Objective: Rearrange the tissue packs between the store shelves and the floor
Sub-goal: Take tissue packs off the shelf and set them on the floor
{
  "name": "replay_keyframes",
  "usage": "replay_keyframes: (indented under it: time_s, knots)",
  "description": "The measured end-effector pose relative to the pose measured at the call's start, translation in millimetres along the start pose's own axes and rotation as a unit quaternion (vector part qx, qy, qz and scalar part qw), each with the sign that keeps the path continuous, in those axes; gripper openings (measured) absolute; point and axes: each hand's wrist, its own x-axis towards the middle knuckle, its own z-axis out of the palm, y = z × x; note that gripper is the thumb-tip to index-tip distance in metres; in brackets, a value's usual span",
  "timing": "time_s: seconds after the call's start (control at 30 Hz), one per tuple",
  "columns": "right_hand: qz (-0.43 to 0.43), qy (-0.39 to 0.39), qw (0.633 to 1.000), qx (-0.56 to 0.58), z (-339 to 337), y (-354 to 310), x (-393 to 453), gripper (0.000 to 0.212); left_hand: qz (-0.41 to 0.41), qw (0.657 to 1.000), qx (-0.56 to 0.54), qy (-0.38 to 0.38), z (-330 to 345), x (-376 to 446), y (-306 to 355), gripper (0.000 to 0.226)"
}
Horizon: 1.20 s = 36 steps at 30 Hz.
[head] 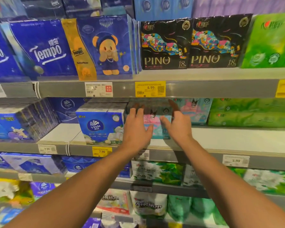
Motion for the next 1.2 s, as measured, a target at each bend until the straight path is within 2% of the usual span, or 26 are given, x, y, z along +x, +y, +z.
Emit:
replay_keyframes:
  time_s: [0.1, 0.27, 0.43, 0.57, 0.73, 0.83, 1.0, 1.2]
  knots:
    - [0.020, -0.048, 0.997, 0.061, -10, -2, -7, 0.075, 0.015, 1.000, -0.012, 0.003, -3, -3, 0, 0.064]
    - [0.044, -0.024, 0.998, 0.028, -38, 0, -52, 0.087, 0.060, 0.995, -0.075, -0.015, -12, -19, 4, 0.051]
    - [0.128, 0.002, 0.992, -0.005, -80, 7, -147, 0.071, 0.119, 0.975, -0.099, -0.159, -11, -63, 28, 0.044]
    - [0.222, 0.069, 0.971, -0.057, -115, 5, -266, 0.069, 0.200, 0.932, -0.137, -0.270, -3, -131, 66, 0.047]
    - [0.372, 0.148, 0.913, -0.083, -150, -19, -450, 0.064, 0.273, 0.840, -0.198, -0.424, -6, -269, 120, 0.051]
    - [0.453, 0.186, 0.865, -0.111, -175, -39, -571, 0.066, 0.344, 0.770, -0.201, -0.499, -22, -365, 156, 0.052]
    - [0.566, 0.307, 0.757, -0.112, -211, -75, -780, 0.064, 0.431, 0.654, -0.191, -0.592, -50, -538, 212, 0.051]
    - [0.673, 0.400, 0.619, -0.058, -244, -125, -1021, 0.069, 0.502, 0.510, -0.133, -0.686, -84, -755, 273, 0.055]
